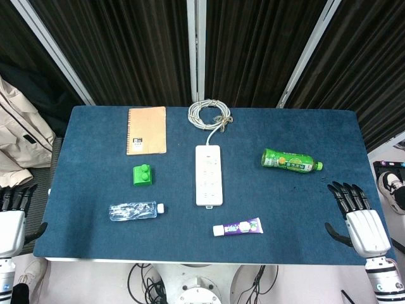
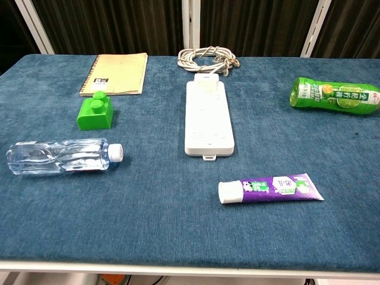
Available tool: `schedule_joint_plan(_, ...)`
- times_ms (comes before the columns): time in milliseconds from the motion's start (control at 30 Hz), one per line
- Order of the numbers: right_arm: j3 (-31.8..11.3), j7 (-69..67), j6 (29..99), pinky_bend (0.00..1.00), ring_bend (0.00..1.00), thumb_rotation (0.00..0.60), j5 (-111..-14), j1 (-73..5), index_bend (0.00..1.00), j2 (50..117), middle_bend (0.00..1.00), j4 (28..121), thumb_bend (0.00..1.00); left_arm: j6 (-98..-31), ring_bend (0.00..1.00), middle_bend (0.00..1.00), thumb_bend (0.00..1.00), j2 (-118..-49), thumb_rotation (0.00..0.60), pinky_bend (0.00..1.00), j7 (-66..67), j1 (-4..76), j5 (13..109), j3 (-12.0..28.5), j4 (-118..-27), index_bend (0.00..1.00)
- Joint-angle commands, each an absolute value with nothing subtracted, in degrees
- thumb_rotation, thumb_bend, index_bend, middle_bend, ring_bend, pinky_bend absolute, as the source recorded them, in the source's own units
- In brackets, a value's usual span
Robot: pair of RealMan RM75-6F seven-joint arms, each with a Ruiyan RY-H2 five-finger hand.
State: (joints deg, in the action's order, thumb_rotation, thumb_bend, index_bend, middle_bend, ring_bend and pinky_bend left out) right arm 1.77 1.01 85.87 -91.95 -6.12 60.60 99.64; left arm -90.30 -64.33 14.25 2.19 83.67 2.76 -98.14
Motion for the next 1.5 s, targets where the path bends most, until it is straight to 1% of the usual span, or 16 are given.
schedule_joint_plan(33, 1.76, 1.24, 85.91, 0.0, 0.0, 0.6, -92.12, -5.89, 0.0, 60.53, 0.07, 99.72, 0.21, -90.6, 0.05, 0.14, 0.19, -64.88, 0.6, 0.04, 13.98, 1.94, 83.81, 2.68, -97.76, 0.11)
schedule_joint_plan(300, 1.69, 2.52, 83.33, 0.0, 0.0, 0.6, -93.16, -7.12, 0.0, 60.5, 0.07, 100.05, 0.21, -90.18, 0.05, 0.14, 0.19, -65.06, 0.6, 0.04, 13.95, 2.4, 84.92, 2.74, -97.45, 0.11)
schedule_joint_plan(400, 1.27, 2.8, 79.75, 0.0, 0.0, 0.6, -93.82, -9.55, 0.0, 60.93, 0.08, 100.02, 0.21, -89.62, 0.05, 0.14, 0.19, -64.49, 0.6, 0.04, 13.28, 3.41, 85.73, 3.41, -97.92, 0.11)
schedule_joint_plan(500, 0.17, 2.85, 73.01, 0.0, 0.0, 0.6, -93.69, -14.14, 0.0, 61.87, 0.08, 100.13, 0.23, -87.3, 0.05, 0.14, 0.19, -63.5, 0.6, 0.04, 12.38, 6.14, 87.12, 4.72, -98.39, 0.11)
schedule_joint_plan(567, -1.09, 2.49, 67.65, 0.0, 0.0, 0.6, -93.49, -18.2, 0.0, 63.32, 0.08, 100.02, 0.26, -84.19, 0.05, 0.14, 0.19, -62.76, 0.6, 0.04, 11.83, 9.13, 88.04, 5.88, -98.74, 0.11)
schedule_joint_plan(667, -3.33, 1.62, 59.71, 0.0, 0.0, 0.6, -92.23, -24.41, 0.0, 66.57, 0.07, 98.92, 0.3, -77.65, 0.05, 0.14, 0.19, -61.95, 0.6, 0.04, 9.84, 14.58, 88.12, 7.92, -99.28, 0.11)
schedule_joint_plan(767, -5.48, 1.59, 52.1, 0.0, 0.0, 0.6, -89.73, -30.21, 0.0, 70.25, 0.06, 97.59, 0.31, -70.18, 0.05, 0.14, 0.19, -62.14, 0.6, 0.05, 7.68, 21.01, 87.18, 10.55, -98.57, 0.12)
schedule_joint_plan(867, -7.66, 1.27, 46.01, 0.0, 0.0, 0.6, -86.91, -35.5, 0.0, 74.51, 0.06, 95.58, 0.32, -62.01, 0.05, 0.14, 0.19, -64.06, 0.6, 0.05, 6.1, 28.6, 85.69, 13.48, -96.37, 0.12)
schedule_joint_plan(900, -8.0, 1.13, 44.98, 0.0, 0.0, 0.6, -86.32, -36.37, 0.0, 75.24, 0.06, 95.11, 0.32, -60.46, 0.05, 0.14, 0.19, -64.61, 0.6, 0.06, 5.81, 30.06, 85.35, 13.98, -95.73, 0.13)
schedule_joint_plan(1000, -9.22, 1.23, 40.39, 0.0, 0.0, 0.6, -83.35, -40.33, 0.0, 78.83, 0.06, 92.42, 0.33, -51.81, 0.05, 0.15, 0.19, -68.63, 0.6, 0.09, 4.15, 38.1, 82.82, 16.4, -90.66, 0.15)
schedule_joint_plan(1100, -9.54, 1.51, 37.75, 0.0, 0.0, 0.6, -80.92, -42.65, 0.0, 81.38, 0.07, 90.37, 0.33, -44.6, 0.05, 0.16, 0.19, -73.19, 0.6, 0.1, 2.61, 45.0, 80.29, 17.95, -84.48, 0.17)
schedule_joint_plan(1200, -9.54, 1.24, 36.54, 0.0, 0.0, 0.6, -78.81, -43.91, 0.0, 83.42, 0.08, 88.61, 0.33, -39.21, 0.05, 0.16, 0.19, -78.19, 0.6, 0.11, 0.6, 51.01, 78.83, 18.85, -77.63, 0.17)
schedule_joint_plan(1333, -9.18, 0.73, 35.92, 0.0, 0.0, 0.6, -77.4, -44.97, 0.0, 85.43, 0.08, 86.71, 0.33, -34.35, 0.05, 0.16, 0.19, -84.14, 0.6, 0.12, -1.9, 57.56, 78.54, 19.15, -69.05, 0.18)
schedule_joint_plan(1500, -8.57, -0.05, 36.34, 0.0, 0.0, 0.6, -77.0, -45.58, 0.0, 86.67, 0.09, 85.25, 0.33, -30.69, 0.07, 0.18, 0.19, -90.23, 0.6, 0.14, -5.76, 63.54, 79.01, 18.68, -60.23, 0.21)
